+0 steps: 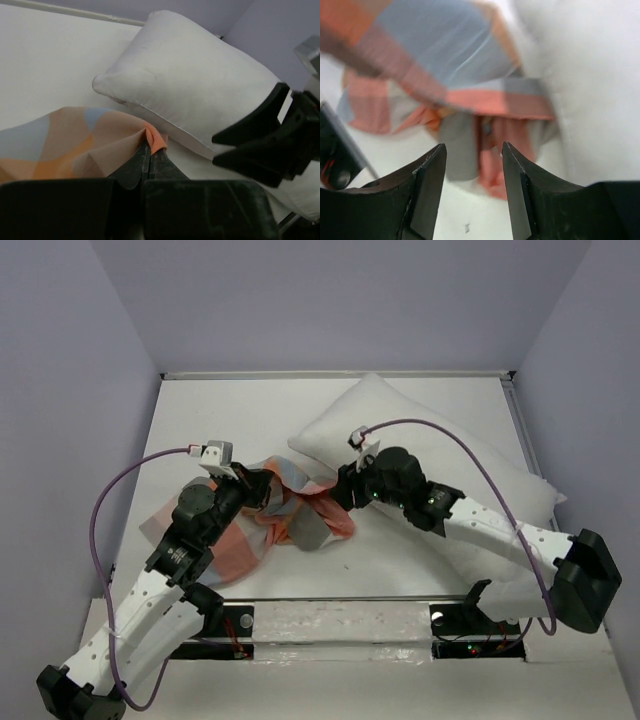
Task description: Put the pillow into the pillowcase
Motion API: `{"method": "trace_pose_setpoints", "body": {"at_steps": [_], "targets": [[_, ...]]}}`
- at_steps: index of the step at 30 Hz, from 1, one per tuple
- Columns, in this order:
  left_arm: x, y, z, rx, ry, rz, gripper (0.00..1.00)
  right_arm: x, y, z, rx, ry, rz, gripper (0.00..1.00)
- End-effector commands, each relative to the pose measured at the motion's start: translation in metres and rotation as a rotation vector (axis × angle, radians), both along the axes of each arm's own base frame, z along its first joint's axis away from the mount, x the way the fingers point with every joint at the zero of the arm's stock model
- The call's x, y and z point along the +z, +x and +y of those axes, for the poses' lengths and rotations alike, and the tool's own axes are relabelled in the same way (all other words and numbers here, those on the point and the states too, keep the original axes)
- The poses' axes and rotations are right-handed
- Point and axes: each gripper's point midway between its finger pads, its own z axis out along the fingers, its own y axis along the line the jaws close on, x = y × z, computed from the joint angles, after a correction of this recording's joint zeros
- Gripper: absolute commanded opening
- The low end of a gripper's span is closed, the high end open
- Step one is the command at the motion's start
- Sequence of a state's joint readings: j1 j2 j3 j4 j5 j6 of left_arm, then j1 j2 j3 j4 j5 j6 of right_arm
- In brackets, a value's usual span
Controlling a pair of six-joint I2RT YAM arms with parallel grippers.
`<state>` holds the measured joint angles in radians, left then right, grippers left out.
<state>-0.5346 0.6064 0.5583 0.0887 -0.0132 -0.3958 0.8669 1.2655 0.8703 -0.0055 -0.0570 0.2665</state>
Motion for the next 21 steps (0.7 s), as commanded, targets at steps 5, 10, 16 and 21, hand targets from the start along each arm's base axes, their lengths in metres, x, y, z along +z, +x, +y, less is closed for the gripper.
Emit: {"method": "trace_pose_setpoints", "body": {"at_steps": [5, 10, 16, 21], "targets": [[0.011, -0.003, -0.013, -0.062, -0.061, -0.014, 0.00, 0.053, 0.172, -0.102, -0.431, -0.225, -0.090, 1.00], [0.011, 0.002, -0.026, -0.107, -0.085, -0.022, 0.00, 0.030, 0.257, -0.138, -0.545, -0.409, -0.009, 1.00], [0.016, 0.013, -0.031, -0.100, -0.092, -0.038, 0.00, -0.046, 0.294, -0.117, -0.355, -0.400, 0.237, 0.99], [0.014, 0.023, -0.029, -0.065, -0.079, -0.036, 0.00, -0.002, 0.300, -0.099, -0.200, -0.081, 0.270, 0.00]]}}
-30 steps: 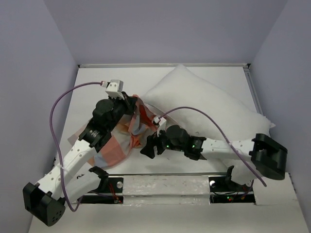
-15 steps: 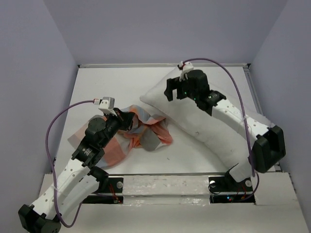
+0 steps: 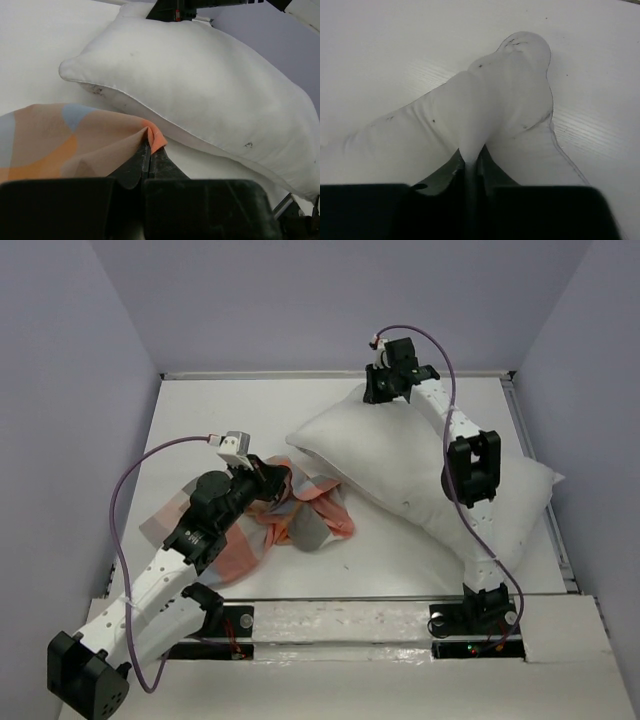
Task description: Put the pillow into the pillowcase
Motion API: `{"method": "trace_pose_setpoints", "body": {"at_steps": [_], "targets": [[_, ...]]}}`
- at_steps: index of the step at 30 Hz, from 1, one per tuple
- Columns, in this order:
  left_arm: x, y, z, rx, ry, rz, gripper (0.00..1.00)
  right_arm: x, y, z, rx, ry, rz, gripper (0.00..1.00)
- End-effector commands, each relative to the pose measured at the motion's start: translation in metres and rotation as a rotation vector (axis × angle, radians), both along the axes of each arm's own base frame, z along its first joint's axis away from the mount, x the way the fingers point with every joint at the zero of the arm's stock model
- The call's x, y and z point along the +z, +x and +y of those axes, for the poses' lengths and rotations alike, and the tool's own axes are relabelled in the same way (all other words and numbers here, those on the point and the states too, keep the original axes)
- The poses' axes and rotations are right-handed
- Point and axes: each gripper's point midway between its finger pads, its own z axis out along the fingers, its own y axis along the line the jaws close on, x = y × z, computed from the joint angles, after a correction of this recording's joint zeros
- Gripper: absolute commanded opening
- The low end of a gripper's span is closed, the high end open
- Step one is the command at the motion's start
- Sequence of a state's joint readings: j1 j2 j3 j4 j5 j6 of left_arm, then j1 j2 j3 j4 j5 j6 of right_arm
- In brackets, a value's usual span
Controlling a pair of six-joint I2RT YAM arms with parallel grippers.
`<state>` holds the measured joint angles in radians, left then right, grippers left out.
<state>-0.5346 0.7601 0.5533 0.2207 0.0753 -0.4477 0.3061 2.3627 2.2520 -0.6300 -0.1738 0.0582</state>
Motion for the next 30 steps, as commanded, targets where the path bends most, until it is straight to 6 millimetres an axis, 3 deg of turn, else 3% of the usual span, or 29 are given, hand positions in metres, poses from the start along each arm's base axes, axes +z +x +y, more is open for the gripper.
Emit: {"method": "trace_pose_setpoints", "body": {"at_steps": [1, 2, 3, 4, 5, 6, 8, 9, 10, 11, 12, 13, 14, 17, 20, 23, 27, 30], "targets": [[0.026, 0.011, 0.001, 0.028, -0.038, -0.083, 0.00, 0.085, -0.016, 0.001, 0.089, 0.240, -0.064, 0.00], [0.026, 0.012, 0.002, 0.037, -0.038, -0.083, 0.00, 0.150, -0.022, -0.020, 0.020, 0.236, -0.217, 0.00], [0.025, 0.013, 0.002, 0.040, -0.038, -0.081, 0.00, 0.146, -0.032, -0.031, -0.029, 0.223, -0.224, 0.00], [0.026, 0.016, 0.004, 0.050, -0.041, -0.084, 0.00, 0.174, -0.040, -0.043, -0.063, 0.238, -0.301, 0.00], [0.023, 0.019, 0.003, 0.053, -0.040, -0.076, 0.00, 0.216, -0.048, -0.045, -0.055, 0.277, -0.440, 0.00], [0.026, 0.022, 0.004, 0.058, -0.050, -0.082, 0.00, 0.254, -0.087, -0.052, -0.039, 0.300, -0.526, 0.00], [0.024, 0.030, 0.002, 0.064, -0.050, -0.076, 0.00, 0.292, -0.132, -0.042, 0.075, 0.376, -0.609, 0.00], [0.024, 0.033, 0.001, 0.064, -0.050, -0.075, 0.00, 0.302, -0.155, -0.036, 0.147, 0.408, -0.619, 0.00], [0.027, 0.037, 0.001, 0.069, -0.054, -0.082, 0.00, 0.323, -0.192, -0.031, 0.227, 0.451, -0.653, 0.00], [0.028, 0.045, 0.003, 0.081, -0.049, -0.078, 0.00, 0.301, -0.219, -0.016, 0.366, 0.491, -0.589, 0.00], [0.032, 0.048, 0.004, 0.082, -0.052, -0.087, 0.00, 0.295, -0.240, -0.010, 0.439, 0.517, -0.573, 0.00], [0.035, 0.053, 0.005, 0.088, -0.049, -0.094, 0.00, 0.303, -0.273, -0.009, 0.511, 0.546, -0.602, 0.00], [0.040, 0.061, 0.009, 0.108, -0.049, -0.099, 0.00, 0.275, -0.297, -0.001, 0.640, 0.582, -0.566, 0.00], [0.059, 0.075, 0.011, 0.097, -0.059, -0.130, 0.00, 0.252, -0.361, 0.005, 0.829, 0.668, -0.527, 0.00], [0.084, 0.088, 0.014, 0.080, -0.071, -0.171, 0.00, 0.239, -0.390, 0.012, 0.894, 0.679, -0.482, 0.00], [0.109, 0.092, 0.014, 0.044, -0.077, -0.207, 0.00, 0.221, -0.405, 0.028, 0.927, 0.684, -0.415, 0.00], [0.115, 0.082, 0.005, -0.033, -0.067, -0.215, 0.00, 0.196, -0.407, 0.052, 0.936, 0.645, -0.340, 0.00], [0.106, 0.074, 0.004, -0.056, -0.056, -0.198, 0.00, 0.178, -0.389, 0.063, 0.876, 0.596, -0.287, 0.00]]}}
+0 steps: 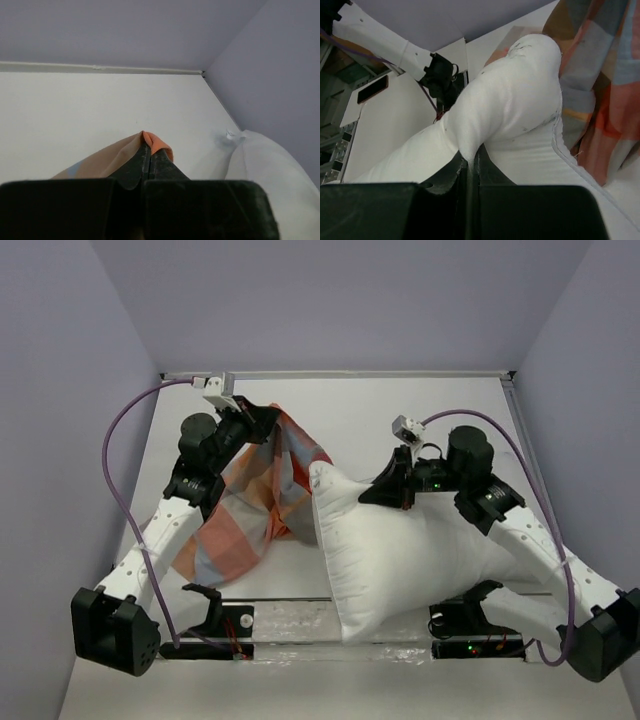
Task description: Put the pillow into the pillowcase
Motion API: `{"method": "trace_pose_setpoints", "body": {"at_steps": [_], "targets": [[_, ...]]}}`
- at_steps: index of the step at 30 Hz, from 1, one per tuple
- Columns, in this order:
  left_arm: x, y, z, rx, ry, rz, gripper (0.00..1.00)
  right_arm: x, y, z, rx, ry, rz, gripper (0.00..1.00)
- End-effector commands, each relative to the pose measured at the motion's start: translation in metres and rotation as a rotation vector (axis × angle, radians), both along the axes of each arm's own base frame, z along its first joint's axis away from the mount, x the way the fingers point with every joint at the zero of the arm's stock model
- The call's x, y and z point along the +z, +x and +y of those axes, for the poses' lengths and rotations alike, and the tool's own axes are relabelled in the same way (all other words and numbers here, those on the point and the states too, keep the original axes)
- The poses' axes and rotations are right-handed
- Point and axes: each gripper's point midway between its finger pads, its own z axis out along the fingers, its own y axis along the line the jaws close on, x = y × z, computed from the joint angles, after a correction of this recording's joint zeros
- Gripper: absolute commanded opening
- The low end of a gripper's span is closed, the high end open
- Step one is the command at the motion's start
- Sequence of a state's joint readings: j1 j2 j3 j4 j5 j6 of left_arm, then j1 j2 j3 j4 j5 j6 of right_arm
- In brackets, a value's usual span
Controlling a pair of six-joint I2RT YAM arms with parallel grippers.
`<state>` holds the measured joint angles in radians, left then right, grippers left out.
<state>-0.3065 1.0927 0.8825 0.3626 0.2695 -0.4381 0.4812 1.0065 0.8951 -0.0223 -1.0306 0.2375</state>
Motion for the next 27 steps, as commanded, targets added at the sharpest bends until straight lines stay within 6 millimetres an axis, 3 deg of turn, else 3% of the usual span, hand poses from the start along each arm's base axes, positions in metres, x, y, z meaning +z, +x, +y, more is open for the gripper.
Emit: {"method": "trace_pose_setpoints", "body": {"at_steps": [1, 5, 8, 11, 12, 15, 16, 17, 18, 19, 21, 25, 27], "targets": [[0.017, -0.018, -0.008, -0.087, 0.012, -0.064, 0.00, -0.006, 0.016, 0.018, -0.029, -0.048, -0.034, 0.00], [0.009, -0.025, -0.008, -0.097, 0.023, -0.052, 0.00, -0.016, 0.019, 0.036, 0.007, -0.093, -0.007, 0.00], [0.011, -0.030, -0.013, -0.134, 0.023, -0.051, 0.00, -0.033, 0.037, 0.051, -0.046, -0.175, 0.023, 0.00], [0.019, -0.041, -0.015, -0.167, 0.032, -0.068, 0.00, -0.047, 0.068, 0.057, -0.147, -0.236, 0.056, 0.00], [0.016, -0.043, -0.014, -0.170, 0.039, -0.056, 0.00, -0.039, 0.076, 0.059, -0.169, -0.231, 0.036, 0.00], [0.019, -0.052, -0.014, -0.191, 0.060, -0.062, 0.00, -0.041, 0.097, 0.062, -0.236, -0.264, 0.040, 0.00], [0.016, -0.054, -0.016, -0.202, 0.067, -0.047, 0.00, -0.028, 0.104, 0.066, -0.244, -0.250, 0.016, 0.00], [0.020, -0.057, -0.018, -0.218, 0.069, -0.050, 0.00, -0.028, 0.110, 0.067, -0.259, -0.260, 0.017, 0.00], [0.018, -0.060, -0.021, -0.241, 0.080, -0.036, 0.00, -0.034, 0.118, 0.071, -0.272, -0.279, 0.030, 0.00], [0.024, -0.063, -0.028, -0.264, 0.083, -0.041, 0.00, -0.023, 0.126, 0.073, -0.287, -0.273, 0.016, 0.00], [0.027, -0.066, -0.036, -0.283, 0.093, -0.036, 0.00, -0.021, 0.136, 0.078, -0.298, -0.277, 0.007, 0.00], [0.045, -0.081, -0.074, -0.380, 0.101, -0.056, 0.00, -0.026, 0.161, 0.080, -0.376, -0.292, -0.029, 0.00], [0.035, -0.079, -0.087, -0.396, 0.130, -0.013, 0.00, -0.030, 0.174, 0.073, -0.462, -0.300, -0.047, 0.00]]}}
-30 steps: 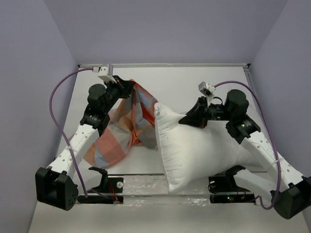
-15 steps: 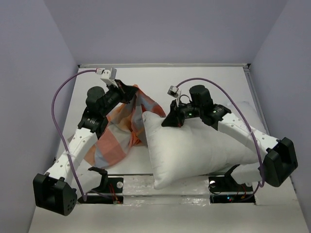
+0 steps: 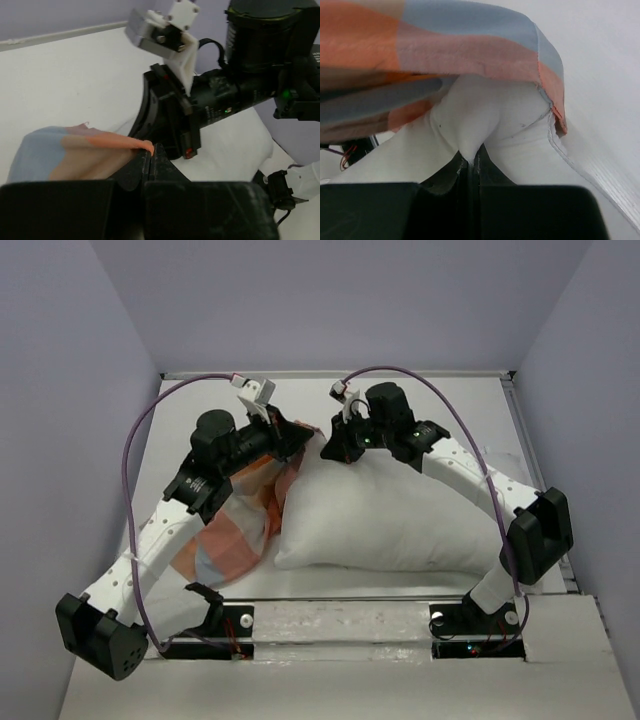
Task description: Put the pillow into the pillowcase
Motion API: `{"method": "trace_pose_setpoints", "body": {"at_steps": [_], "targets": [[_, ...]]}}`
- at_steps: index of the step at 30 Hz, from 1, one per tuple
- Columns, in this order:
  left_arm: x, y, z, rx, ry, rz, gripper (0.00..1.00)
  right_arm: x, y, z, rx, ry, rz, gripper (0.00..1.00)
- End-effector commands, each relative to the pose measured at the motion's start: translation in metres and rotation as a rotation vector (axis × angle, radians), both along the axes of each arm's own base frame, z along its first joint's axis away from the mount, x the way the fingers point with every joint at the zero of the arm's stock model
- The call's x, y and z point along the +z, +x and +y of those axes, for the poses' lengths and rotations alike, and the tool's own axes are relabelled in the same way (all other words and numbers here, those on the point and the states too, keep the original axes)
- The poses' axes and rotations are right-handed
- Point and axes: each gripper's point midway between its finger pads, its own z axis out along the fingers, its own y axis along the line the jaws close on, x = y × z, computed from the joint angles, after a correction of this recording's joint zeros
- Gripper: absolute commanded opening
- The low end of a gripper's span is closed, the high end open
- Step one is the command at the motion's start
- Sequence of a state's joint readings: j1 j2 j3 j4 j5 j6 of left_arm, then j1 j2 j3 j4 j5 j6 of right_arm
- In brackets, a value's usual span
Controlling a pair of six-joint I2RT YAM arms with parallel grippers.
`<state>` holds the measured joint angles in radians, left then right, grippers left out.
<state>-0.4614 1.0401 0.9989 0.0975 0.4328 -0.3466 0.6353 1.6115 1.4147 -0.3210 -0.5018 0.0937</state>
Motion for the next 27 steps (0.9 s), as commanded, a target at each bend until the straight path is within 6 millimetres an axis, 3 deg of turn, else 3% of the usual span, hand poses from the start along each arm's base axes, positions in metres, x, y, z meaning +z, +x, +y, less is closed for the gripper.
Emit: {"method": "trace_pose_setpoints", "body": {"at_steps": [1, 2, 3, 4, 5, 6, 9, 10, 11, 12, 13, 14, 16, 17, 20, 21, 24, 25, 27], "targets": [[0.018, -0.008, -0.034, -0.087, 0.041, -0.026, 0.04, 0.037, 0.034, -0.007, -0.142, 0.039, -0.183, 0.00], [0.009, -0.003, -0.047, -0.102, 0.080, -0.010, 0.09, 0.033, 0.037, -0.009, -0.163, 0.044, -0.201, 0.00], [0.002, 0.005, -0.047, -0.062, 0.107, 0.008, 0.17, 0.032, 0.040, -0.012, -0.174, 0.051, -0.206, 0.00], [-0.016, 0.008, -0.047, -0.047, 0.151, 0.053, 0.43, 0.031, 0.047, -0.018, -0.200, 0.061, -0.206, 0.00], [-0.022, 0.015, -0.041, 0.011, 0.165, 0.065, 0.55, 0.022, 0.048, -0.022, -0.209, 0.056, -0.194, 0.00], [-0.023, 0.018, -0.035, 0.049, 0.164, 0.062, 0.75, 0.020, 0.051, -0.026, -0.211, 0.064, -0.190, 0.00], [-0.020, 0.012, -0.010, 0.163, 0.135, 0.055, 0.89, 0.024, 0.061, -0.034, -0.195, 0.136, -0.195, 0.00], [-0.021, 0.005, 0.009, 0.232, 0.121, 0.046, 0.91, 0.022, 0.064, -0.034, -0.189, 0.160, -0.188, 0.00], [-0.021, 0.009, 0.013, 0.270, 0.111, 0.056, 0.91, 0.017, 0.065, -0.036, -0.180, 0.165, -0.166, 0.00], [-0.027, 0.001, 0.035, 0.357, 0.072, 0.068, 0.91, 0.023, 0.066, -0.039, -0.149, 0.198, -0.175, 0.00], [-0.033, -0.005, 0.043, 0.385, 0.053, 0.078, 0.89, 0.021, 0.067, -0.039, -0.136, 0.216, -0.160, 0.00], [-0.047, -0.016, 0.059, 0.426, 0.041, 0.087, 0.84, 0.029, 0.063, -0.037, -0.084, 0.255, -0.169, 0.00], [-0.067, -0.029, 0.068, 0.446, 0.001, 0.142, 0.70, 0.034, 0.068, -0.047, -0.062, 0.293, -0.160, 0.00], [-0.090, -0.040, 0.072, 0.439, -0.004, 0.170, 0.63, 0.039, 0.069, -0.048, -0.041, 0.334, -0.152, 0.00], [-0.122, -0.057, 0.063, 0.370, -0.054, 0.246, 0.39, 0.043, 0.069, -0.055, 0.005, 0.374, -0.121, 0.00], [-0.146, -0.064, 0.059, 0.342, -0.047, 0.278, 0.37, 0.044, 0.071, -0.057, 0.021, 0.379, -0.116, 0.00], [-0.178, -0.072, 0.043, 0.263, -0.066, 0.336, 0.33, 0.042, 0.068, -0.056, 0.070, 0.393, -0.094, 0.00], [-0.168, -0.069, 0.037, 0.238, -0.110, 0.296, 0.33, 0.042, 0.066, -0.054, 0.082, 0.401, -0.083, 0.00], [-0.175, -0.064, 0.030, 0.225, -0.101, 0.295, 0.33, 0.045, 0.064, -0.056, 0.113, 0.426, -0.091, 0.00]]}}
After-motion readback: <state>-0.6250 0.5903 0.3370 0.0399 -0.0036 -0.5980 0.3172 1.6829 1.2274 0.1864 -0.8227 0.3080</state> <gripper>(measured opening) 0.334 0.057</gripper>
